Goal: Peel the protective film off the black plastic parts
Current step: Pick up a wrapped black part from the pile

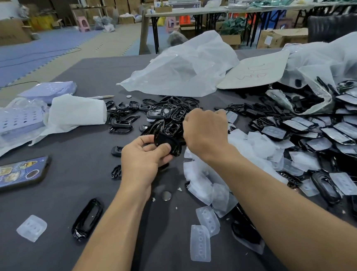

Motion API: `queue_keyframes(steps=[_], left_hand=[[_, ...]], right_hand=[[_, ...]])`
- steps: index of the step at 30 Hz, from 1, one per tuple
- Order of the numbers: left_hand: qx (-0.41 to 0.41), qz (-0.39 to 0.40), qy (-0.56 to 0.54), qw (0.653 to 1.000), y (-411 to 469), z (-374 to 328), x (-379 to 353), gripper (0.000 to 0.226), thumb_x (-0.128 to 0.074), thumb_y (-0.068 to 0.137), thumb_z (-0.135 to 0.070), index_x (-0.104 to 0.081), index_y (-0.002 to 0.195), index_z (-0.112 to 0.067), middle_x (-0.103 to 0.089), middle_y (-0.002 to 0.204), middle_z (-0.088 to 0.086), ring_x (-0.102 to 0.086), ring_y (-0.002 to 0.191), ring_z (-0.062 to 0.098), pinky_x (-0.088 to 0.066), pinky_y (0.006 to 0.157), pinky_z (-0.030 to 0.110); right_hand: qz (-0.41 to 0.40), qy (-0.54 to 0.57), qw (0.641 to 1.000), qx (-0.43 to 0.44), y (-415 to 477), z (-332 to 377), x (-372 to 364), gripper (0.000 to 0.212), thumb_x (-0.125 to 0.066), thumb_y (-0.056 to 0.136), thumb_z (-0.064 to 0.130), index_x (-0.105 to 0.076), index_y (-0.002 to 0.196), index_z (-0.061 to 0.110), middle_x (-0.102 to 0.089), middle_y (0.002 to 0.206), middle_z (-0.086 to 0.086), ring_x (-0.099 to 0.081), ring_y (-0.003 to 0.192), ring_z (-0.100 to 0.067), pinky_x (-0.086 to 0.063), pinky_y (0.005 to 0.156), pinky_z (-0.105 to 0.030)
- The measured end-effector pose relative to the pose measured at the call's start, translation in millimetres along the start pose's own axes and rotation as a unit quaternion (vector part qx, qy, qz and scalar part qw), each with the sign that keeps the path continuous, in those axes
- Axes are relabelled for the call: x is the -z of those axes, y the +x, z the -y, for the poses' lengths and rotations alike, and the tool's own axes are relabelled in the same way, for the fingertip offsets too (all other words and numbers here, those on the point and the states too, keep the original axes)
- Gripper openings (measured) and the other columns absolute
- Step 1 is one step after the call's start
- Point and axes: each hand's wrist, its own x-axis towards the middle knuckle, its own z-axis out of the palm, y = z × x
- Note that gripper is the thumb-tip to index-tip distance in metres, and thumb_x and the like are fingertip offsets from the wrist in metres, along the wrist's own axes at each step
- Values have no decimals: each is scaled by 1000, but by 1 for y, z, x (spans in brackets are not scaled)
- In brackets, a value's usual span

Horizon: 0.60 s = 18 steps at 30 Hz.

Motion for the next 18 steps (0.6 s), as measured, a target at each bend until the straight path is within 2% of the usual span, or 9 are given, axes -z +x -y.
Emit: queue_keyframes(steps=[2,4,5,7,11,13,14,17,18], left_hand=[[0,-6,5,1000,-1,-1,-1,26,-79,83,9,-65,97,-8,-78,72,1,-74,62,11,-58,55,21],[-5,-8,12,1000,-2,-2,-1,24,-81,82,6,-69,94,-12,-78,72,1,-75,63,11,-57,55,20],[-9,-8,13,1000,-3,-3,-1,23,-81,82,5,-70,93,-13,-79,73,1,-75,64,11,-57,54,20],[-15,-10,15,1000,-5,-4,-3,23,-80,83,6,-72,92,-14,-79,72,2,-75,63,11,-57,54,20],[-15,-24,53,998,-6,-3,-7,23,-81,82,5,-74,94,-13,-80,77,4,-73,66,16,-60,58,24],[-30,-57,115,991,-5,-2,-7,23,-82,79,-1,-78,91,-19,-80,76,0,-74,68,15,-61,63,29],[-54,-86,173,980,-4,-1,-6,19,-82,77,-8,-78,86,-25,-78,72,-7,-73,66,7,-60,64,28],[-114,-140,380,907,-8,-5,-4,9,-74,74,-34,-72,69,-41,-66,58,-28,-63,61,-8,-45,58,16],[-114,-130,396,902,-8,-6,-5,10,-72,73,-35,-72,67,-42,-65,57,-29,-63,61,-9,-43,55,13]], right_hand=[[-64,148,986,-47,-7,-4,7,34,-51,91,12,-48,58,14,-44,48,0,-40,51,-24,-37,68,-37],[-79,313,942,-94,-19,-9,16,34,-55,93,19,-61,60,11,-58,51,-4,-50,52,-23,-43,56,-34],[-68,377,917,-114,-27,-11,20,33,-58,93,21,-68,62,13,-65,54,-2,-53,49,-15,-43,52,-26],[-29,475,866,-152,-44,-12,23,32,-60,91,19,-72,62,18,-70,57,0,-49,45,-6,-41,53,-22],[9,575,795,-194,-65,-16,20,19,-62,90,11,-73,74,15,-74,66,-8,-55,50,-13,-43,50,-21],[5,587,785,-198,-68,-18,20,11,-65,88,7,-73,81,11,-75,67,-8,-55,51,-14,-43,50,-19],[2,585,787,-198,-69,-19,20,11,-66,86,7,-74,80,11,-74,65,-8,-54,50,-14,-44,50,-21],[21,542,821,-177,-73,-19,20,13,-70,80,12,-73,68,15,-65,52,-2,-45,46,-11,-37,48,-23],[34,525,836,-156,-75,-18,21,12,-70,77,14,-71,65,17,-60,49,0,-42,43,-8,-35,46,-21]])
